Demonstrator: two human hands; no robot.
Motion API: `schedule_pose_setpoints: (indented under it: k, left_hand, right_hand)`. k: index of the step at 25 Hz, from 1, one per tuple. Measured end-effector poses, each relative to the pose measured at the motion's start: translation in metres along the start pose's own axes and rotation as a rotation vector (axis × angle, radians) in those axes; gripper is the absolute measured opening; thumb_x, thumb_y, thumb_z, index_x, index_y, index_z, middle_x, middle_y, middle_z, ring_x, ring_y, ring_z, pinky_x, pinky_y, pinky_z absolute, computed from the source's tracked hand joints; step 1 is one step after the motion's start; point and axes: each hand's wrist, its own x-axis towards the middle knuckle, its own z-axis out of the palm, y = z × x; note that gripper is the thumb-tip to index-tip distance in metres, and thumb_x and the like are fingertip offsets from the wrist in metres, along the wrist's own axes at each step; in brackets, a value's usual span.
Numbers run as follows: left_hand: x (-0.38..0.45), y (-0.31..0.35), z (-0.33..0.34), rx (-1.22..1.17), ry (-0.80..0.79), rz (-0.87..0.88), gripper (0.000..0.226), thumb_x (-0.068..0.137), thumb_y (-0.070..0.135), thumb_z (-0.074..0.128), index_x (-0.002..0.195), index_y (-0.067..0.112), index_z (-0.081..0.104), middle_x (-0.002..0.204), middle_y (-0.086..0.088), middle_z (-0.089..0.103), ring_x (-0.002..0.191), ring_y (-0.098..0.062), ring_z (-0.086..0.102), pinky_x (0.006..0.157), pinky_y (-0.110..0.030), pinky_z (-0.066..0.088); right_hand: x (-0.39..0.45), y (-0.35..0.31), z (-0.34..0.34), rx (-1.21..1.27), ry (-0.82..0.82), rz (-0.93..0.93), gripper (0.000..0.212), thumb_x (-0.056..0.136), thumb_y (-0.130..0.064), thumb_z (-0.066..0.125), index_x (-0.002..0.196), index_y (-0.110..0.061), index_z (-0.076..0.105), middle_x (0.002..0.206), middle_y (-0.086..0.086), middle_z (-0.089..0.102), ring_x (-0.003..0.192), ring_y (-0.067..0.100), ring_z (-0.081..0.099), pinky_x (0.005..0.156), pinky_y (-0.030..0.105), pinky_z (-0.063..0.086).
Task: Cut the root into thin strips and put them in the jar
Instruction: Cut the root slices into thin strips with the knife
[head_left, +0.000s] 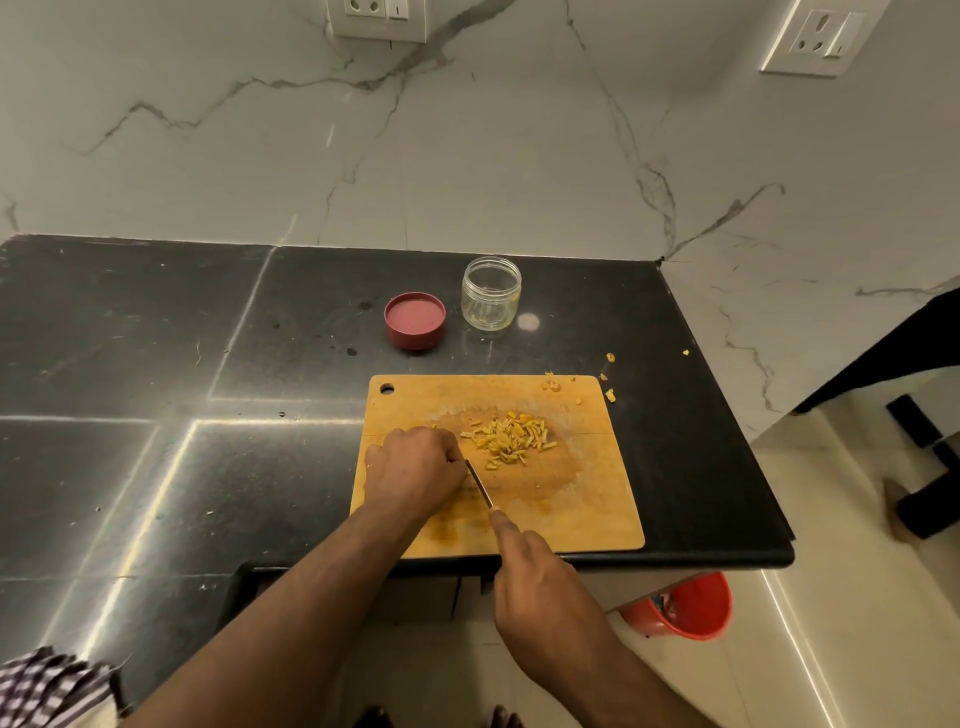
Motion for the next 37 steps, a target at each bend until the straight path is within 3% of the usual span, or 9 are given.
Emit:
schedule_pose_setpoints:
  k: [6,14,18,27,32,37]
  left_hand:
    - [-0.002,-0.004,0.003,-0.065,-0.027,-0.019,0.013,0.090,0.033,0.059,0.090,0.035,0.072,0.093,0.016,0.069,0.097,-0.014,0.056,0.087,-0.041,0.046]
    - [-0.003,-0.007,0.001,-0.121,-0.003,-0.080,0.008,0.090,0.035,0.063,0.085,0.038,0.069,0.088,0.019,0.067,0.099,-0.012,0.057,0.092,-0.045,0.047]
    - [0.002,-0.003,-0.005,-0.101,-0.051,-0.124,0.013,0.087,0.033,0.061,0.076,0.033,0.067,0.079,0.018,0.064,0.095,-0.015,0.057,0.093,-0.047,0.045]
    - [0.010,0.003,-0.007,-0.089,-0.120,-0.167,0.009,0.087,0.034,0.063,0.078,0.031,0.064,0.082,0.013,0.065,0.094,-0.016,0.056,0.098,-0.049,0.041]
    - [0.012,-0.007,-0.006,-0.147,-0.122,-0.162,0.014,0.089,0.033,0.063,0.078,0.033,0.070,0.081,0.017,0.066,0.089,-0.012,0.057,0.086,-0.040,0.039]
    - [0.012,-0.006,-0.004,-0.172,-0.087,-0.165,0.010,0.088,0.030,0.064,0.079,0.031,0.068,0.080,0.016,0.066,0.087,-0.010,0.058,0.088,-0.041,0.042]
  right_hand:
    - [-0.021,0.011,-0.004,-0.001,0.047,0.024,0.056,0.103,-0.026,0.028,0.156,-0.032,0.009,0.128,-0.005,0.043,0.080,0.010,0.046,0.074,0.026,0.045]
    - [0.001,-0.002,-0.006,0.033,0.034,0.005,0.055,0.104,-0.024,0.031,0.156,-0.029,0.010,0.139,-0.004,0.042,0.110,0.012,0.050,0.087,0.023,0.041]
    - [0.009,-0.006,-0.003,0.034,0.010,0.011,0.054,0.104,-0.024,0.031,0.154,-0.030,0.013,0.136,-0.002,0.045,0.109,0.015,0.051,0.086,0.026,0.042]
    - [-0.019,0.003,0.002,0.051,0.005,0.021,0.054,0.104,-0.028,0.029,0.154,-0.035,0.011,0.132,-0.008,0.044,0.096,0.010,0.053,0.080,0.028,0.047]
    - [-0.014,0.002,-0.005,0.060,0.057,0.009,0.055,0.104,-0.025,0.030,0.155,-0.032,0.010,0.133,-0.007,0.043,0.098,0.010,0.053,0.077,0.021,0.043]
    - [0.001,-0.006,-0.002,0.059,0.049,0.011,0.054,0.104,-0.026,0.030,0.154,-0.032,0.011,0.135,-0.006,0.044,0.106,0.012,0.052,0.086,0.028,0.046]
